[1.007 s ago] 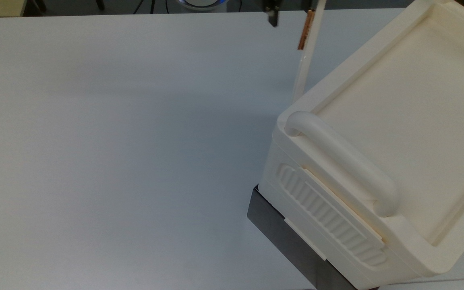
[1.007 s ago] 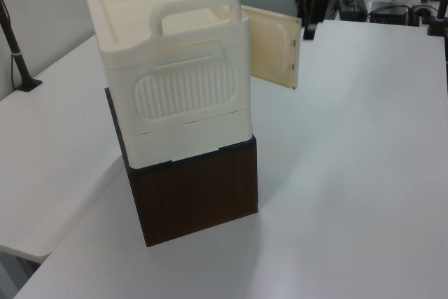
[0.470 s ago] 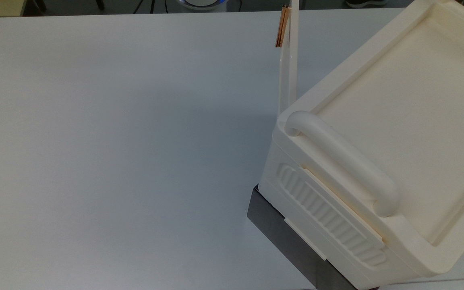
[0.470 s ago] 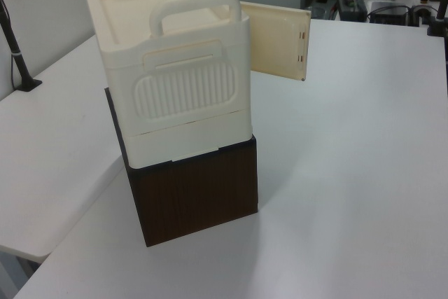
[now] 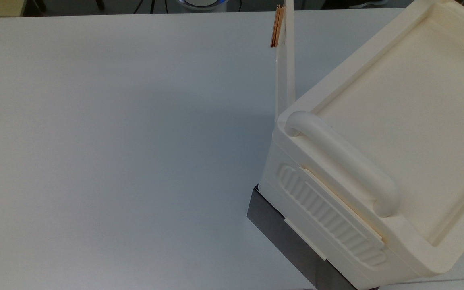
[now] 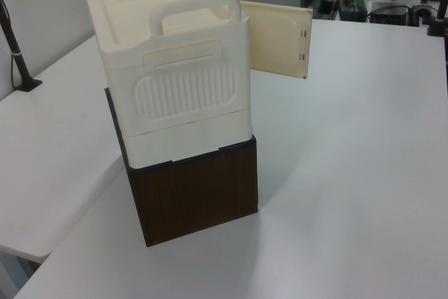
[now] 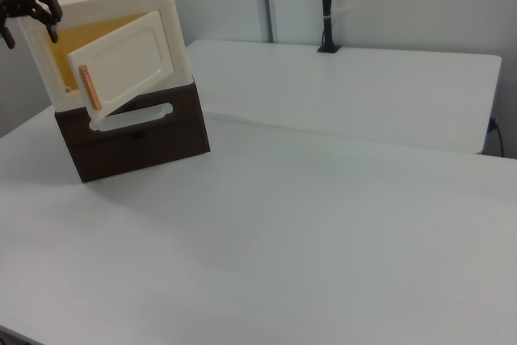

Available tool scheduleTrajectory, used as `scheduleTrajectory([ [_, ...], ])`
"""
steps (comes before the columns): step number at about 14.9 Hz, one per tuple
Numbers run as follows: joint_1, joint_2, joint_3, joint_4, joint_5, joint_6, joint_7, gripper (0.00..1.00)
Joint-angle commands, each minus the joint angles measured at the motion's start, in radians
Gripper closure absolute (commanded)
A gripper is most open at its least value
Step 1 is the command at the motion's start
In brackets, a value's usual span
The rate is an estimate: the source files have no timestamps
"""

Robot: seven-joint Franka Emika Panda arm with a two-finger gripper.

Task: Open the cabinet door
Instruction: 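Swing the cabinet door open around its hinge with the gripper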

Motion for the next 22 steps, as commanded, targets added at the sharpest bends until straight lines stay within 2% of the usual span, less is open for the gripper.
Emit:
scheduleTrajectory([
  [1,0.01,0.038,-0.008,0.006,0.008,0.02,0.007,0.09],
  [6,-0.019,0.066,-0.022,-0.024,-0.009,0.014,0.007,0.09],
  [11,-0.129,0.058,-0.025,-0.018,-0.024,-0.038,0.008,0.05],
  [14,-0.142,0.055,-0.023,-0.025,-0.061,-0.102,0.01,0.0],
  [19,-0.253,0.022,-0.023,-0.06,-0.069,-0.162,0.011,0.0],
  [22,-0.284,0.02,-0.023,-0.093,-0.091,-0.15,0.083,0.0],
])
